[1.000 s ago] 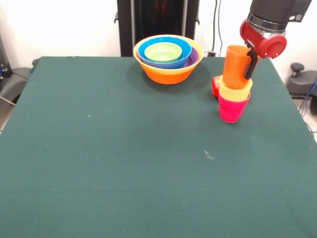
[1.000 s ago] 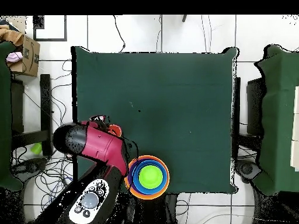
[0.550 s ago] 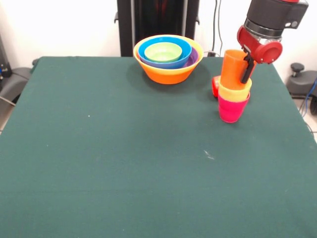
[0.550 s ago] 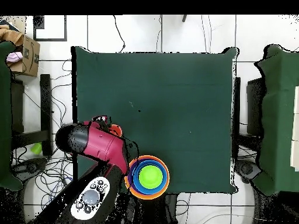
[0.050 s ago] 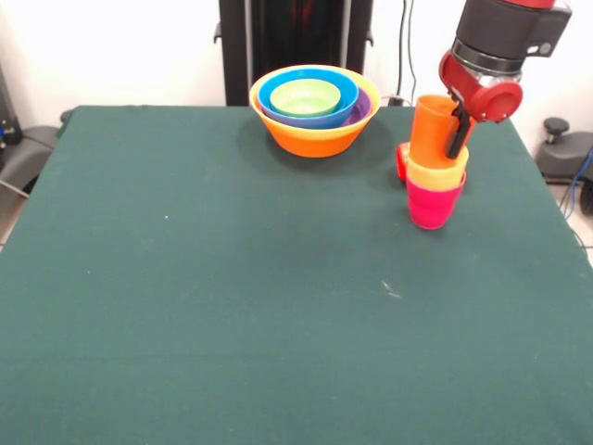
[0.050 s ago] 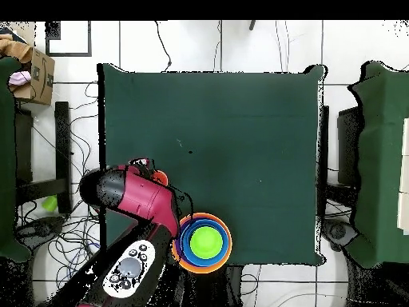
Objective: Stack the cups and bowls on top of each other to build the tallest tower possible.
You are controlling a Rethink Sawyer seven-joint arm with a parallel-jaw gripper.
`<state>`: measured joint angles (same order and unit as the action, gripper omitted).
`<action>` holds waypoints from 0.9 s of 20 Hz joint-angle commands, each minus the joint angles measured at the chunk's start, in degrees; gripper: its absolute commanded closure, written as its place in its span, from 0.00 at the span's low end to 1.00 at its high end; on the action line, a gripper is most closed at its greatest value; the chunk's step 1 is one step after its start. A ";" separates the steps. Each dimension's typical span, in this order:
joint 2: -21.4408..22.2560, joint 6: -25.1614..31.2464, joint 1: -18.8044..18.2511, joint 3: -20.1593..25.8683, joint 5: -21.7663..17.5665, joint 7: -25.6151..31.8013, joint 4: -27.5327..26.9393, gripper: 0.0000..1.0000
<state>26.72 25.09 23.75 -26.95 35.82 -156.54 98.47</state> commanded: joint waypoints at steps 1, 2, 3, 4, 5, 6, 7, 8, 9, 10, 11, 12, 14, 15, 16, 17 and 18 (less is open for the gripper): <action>0.20 -2.20 -2.30 7.79 0.79 -7.14 3.49 1.00; 0.57 -2.18 -2.73 8.13 0.81 -6.85 4.07 1.00; 0.35 -1.71 -2.58 7.65 0.59 -7.07 3.69 1.00; 0.22 -1.84 -2.48 7.19 0.06 -7.02 3.67 0.00; 0.23 -1.92 -2.55 7.28 0.02 -6.91 3.64 0.00; 0.25 -2.00 -2.62 7.37 -0.03 -6.79 3.61 0.00; 0.26 -2.08 -2.68 7.45 -0.07 -6.68 3.58 0.00; 0.34 -2.17 -2.79 7.57 -0.05 -6.64 3.63 0.00; 0.23 -1.88 -2.57 7.47 -0.03 -6.93 3.38 0.00; 0.15 -1.57 -2.42 7.23 -0.07 -7.13 3.21 0.00; 0.05 -1.28 -2.21 6.96 -0.11 -7.39 3.02 0.00; 0.06 -1.01 -2.16 6.87 -0.06 -7.55 3.00 0.00; 0.04 -0.57 -2.04 6.54 -0.06 -7.82 2.99 0.00; 0.13 -0.48 -2.13 6.55 -0.07 -7.74 3.06 0.00; 0.30 -0.37 -2.23 6.57 -0.07 -7.66 3.23 0.00; 0.46 -0.26 -2.33 6.59 -0.07 -7.58 3.41 0.00; 0.85 0.58 -2.04 5.62 -0.49 -7.65 3.37 0.00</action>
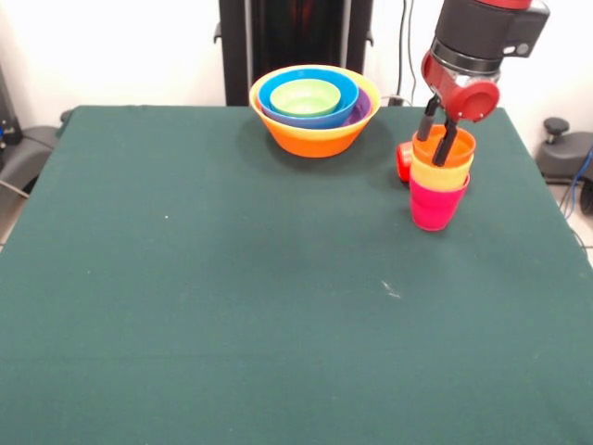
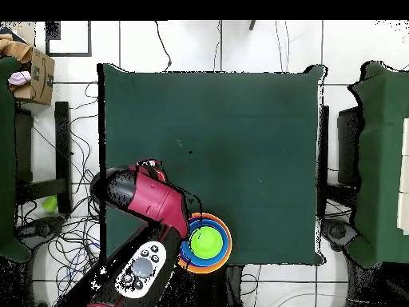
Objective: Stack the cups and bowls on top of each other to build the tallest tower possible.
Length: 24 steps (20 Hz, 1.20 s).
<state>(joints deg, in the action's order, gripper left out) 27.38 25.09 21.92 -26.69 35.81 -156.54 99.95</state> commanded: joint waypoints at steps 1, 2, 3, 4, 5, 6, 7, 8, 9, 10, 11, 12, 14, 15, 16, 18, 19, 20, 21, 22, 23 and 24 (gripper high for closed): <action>1.25 1.95 -0.41 4.87 -0.87 -7.19 2.17 0.00; 2.32 3.33 -0.60 4.38 -1.26 -6.73 2.44 0.00; 3.18 4.86 -0.15 3.37 -1.73 -6.89 2.42 0.00; 4.72 7.50 0.11 2.06 -2.49 -6.80 2.21 0.00; 5.53 9.04 0.27 1.25 -3.01 -6.74 2.01 0.00; 6.66 11.15 -0.13 0.34 -3.76 -6.12 1.58 0.00; 7.45 11.67 -0.39 0.00 -4.05 -5.61 1.85 0.00; 8.24 12.79 -1.36 -0.25 -4.56 -4.43 1.78 0.00; 8.80 12.87 -1.95 -0.23 -4.75 -3.58 2.13 0.00; 9.11 13.04 -3.15 -0.04 -4.92 -2.46 2.25 0.00; 9.41 12.93 -3.90 0.06 -5.15 -1.68 2.48 0.00; 8.74 12.27 -5.08 0.29 -5.55 -0.86 2.03 0.00; 7.05 10.36 -8.02 1.25 -6.31 1.14 0.84 0.00; 6.93 9.43 -9.17 1.92 -6.54 1.90 1.11 0.00; 6.72 9.49 -10.54 2.28 -7.09 2.83 0.46 0.00; 7.44 9.26 -12.16 2.51 -8.14 4.02 1.05 0.00; 7.71 9.60 -12.92 2.37 -8.79 4.56 0.96 0.00; 7.86 9.39 -14.31 2.85 -9.54 5.64 0.83 0.00; 8.03 8.46 -15.50 3.47 -10.10 6.50 1.28 0.00; 8.21 7.54 -16.70 4.08 -10.66 7.37 1.73 0.00; 8.60 6.02 -17.78 4.95 -11.16 8.08 2.97 0.00; 8.34 5.30 -19.28 5.53 -12.00 9.04 2.76 0.00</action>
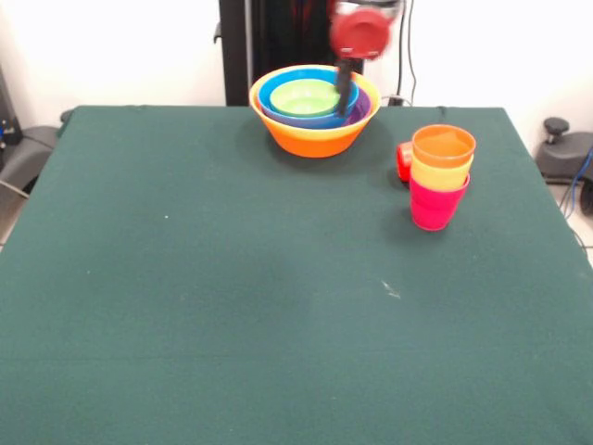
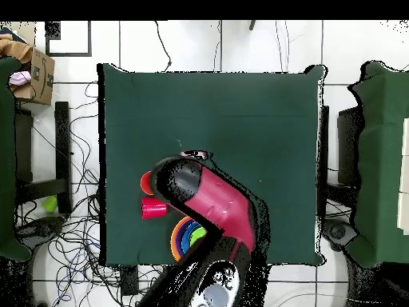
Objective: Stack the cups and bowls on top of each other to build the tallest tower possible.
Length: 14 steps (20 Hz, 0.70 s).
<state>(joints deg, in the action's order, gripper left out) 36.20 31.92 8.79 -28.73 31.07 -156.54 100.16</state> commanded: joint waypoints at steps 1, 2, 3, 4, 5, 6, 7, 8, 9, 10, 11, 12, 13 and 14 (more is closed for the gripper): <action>0.04 -2.49 -7.04 8.11 -7.91 9.55 3.58 0.00; 0.41 -2.71 -7.91 8.43 -8.75 9.97 3.84 0.00; 0.77 -2.92 -8.78 8.75 -9.59 10.40 4.10 0.00; 1.16 -2.78 -9.29 8.86 -10.38 10.30 4.19 0.00; 1.54 -2.65 -9.80 8.97 -11.17 10.21 4.29 0.00; 1.40 -2.80 -10.31 9.35 -11.80 9.88 3.97 0.00; 1.65 -3.58 -10.79 9.77 -12.47 9.55 4.59 0.00; 1.61 -4.20 -11.22 10.17 -13.11 9.32 4.75 0.00; 1.58 -4.82 -11.66 10.56 -13.75 9.09 4.92 0.00; 1.71 -4.60 -12.20 10.88 -14.41 9.19 4.74 0.00; 2.00 -4.33 -12.50 11.06 -14.97 9.22 4.70 0.00; 2.29 -4.06 -12.80 11.24 -15.53 9.25 4.66 0.00; 2.54 -3.92 -12.99 11.43 -16.31 9.16 4.59 0.00; 2.81 -3.11 -13.14 11.40 -17.11 9.22 4.28 0.00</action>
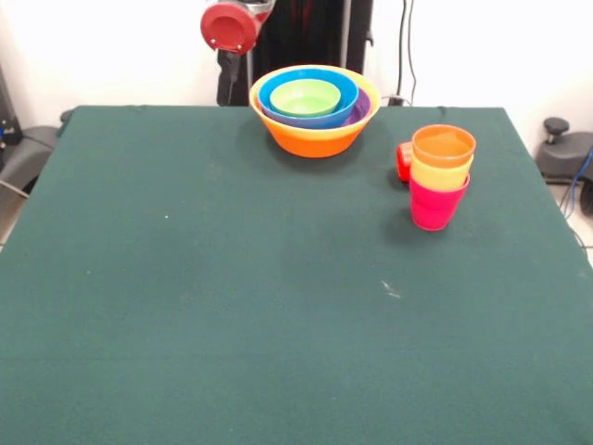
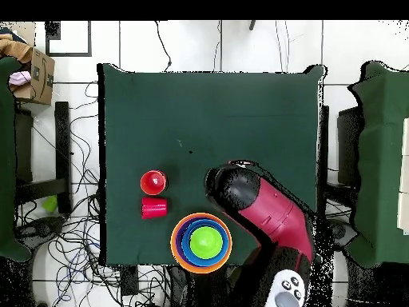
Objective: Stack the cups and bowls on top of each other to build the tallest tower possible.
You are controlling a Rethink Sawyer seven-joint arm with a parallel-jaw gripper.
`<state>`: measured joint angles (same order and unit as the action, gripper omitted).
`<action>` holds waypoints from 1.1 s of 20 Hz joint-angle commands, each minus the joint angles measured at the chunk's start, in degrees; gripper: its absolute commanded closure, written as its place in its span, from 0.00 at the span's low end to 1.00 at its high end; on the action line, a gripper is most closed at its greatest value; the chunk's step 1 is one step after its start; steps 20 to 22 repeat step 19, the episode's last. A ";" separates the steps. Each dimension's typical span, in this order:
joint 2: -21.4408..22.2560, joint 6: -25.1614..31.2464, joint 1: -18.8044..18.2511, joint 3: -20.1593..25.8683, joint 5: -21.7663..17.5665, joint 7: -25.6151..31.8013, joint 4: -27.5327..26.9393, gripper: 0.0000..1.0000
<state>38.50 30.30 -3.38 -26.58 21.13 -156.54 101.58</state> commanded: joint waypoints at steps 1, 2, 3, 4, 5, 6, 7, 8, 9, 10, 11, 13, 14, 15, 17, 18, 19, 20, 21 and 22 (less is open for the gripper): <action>0.66 -1.18 -0.77 9.06 -8.02 9.03 2.63 0.00; 0.67 -0.21 -0.10 8.13 -9.47 9.00 1.73 0.00; 1.01 0.05 -0.20 8.38 -10.31 9.47 1.53 0.00; 1.40 0.52 -0.63 8.80 -11.59 10.83 1.04 0.00; 1.80 0.99 -1.06 9.22 -12.87 12.20 0.55 0.00; 2.45 1.29 -2.51 10.99 -13.68 14.30 0.65 0.00; 2.60 1.48 -2.84 11.26 -14.73 14.67 0.30 0.00; 2.66 1.56 -3.56 11.95 -16.09 15.73 -0.09 0.00; 2.74 1.68 -3.85 12.06 -17.05 15.54 -0.42 0.00; 2.85 1.58 -4.37 12.55 -17.78 15.33 -0.43 0.00; 2.95 1.48 -4.90 13.05 -18.52 15.12 -0.43 0.00; 3.64 1.97 -6.23 14.20 -19.65 15.03 -0.23 0.00; 4.05 2.04 -6.91 14.64 -20.20 14.88 0.12 0.00; 4.47 2.23 -7.59 15.03 -20.62 14.70 0.39 0.00; 5.16 2.88 -8.89 15.61 -21.60 14.46 0.43 0.00; 5.65 2.74 -9.66 16.03 -21.88 14.18 0.99 0.00; 5.86 2.71 -9.88 15.84 -22.50 13.61 0.87 0.00; 5.86 2.71 -9.88 15.84 -22.50 13.61 0.87 0.00; 5.86 2.71 -9.88 15.84 -22.50 13.61 0.87 0.00; 5.86 2.71 -9.88 15.84 -22.50 13.61 0.87 0.00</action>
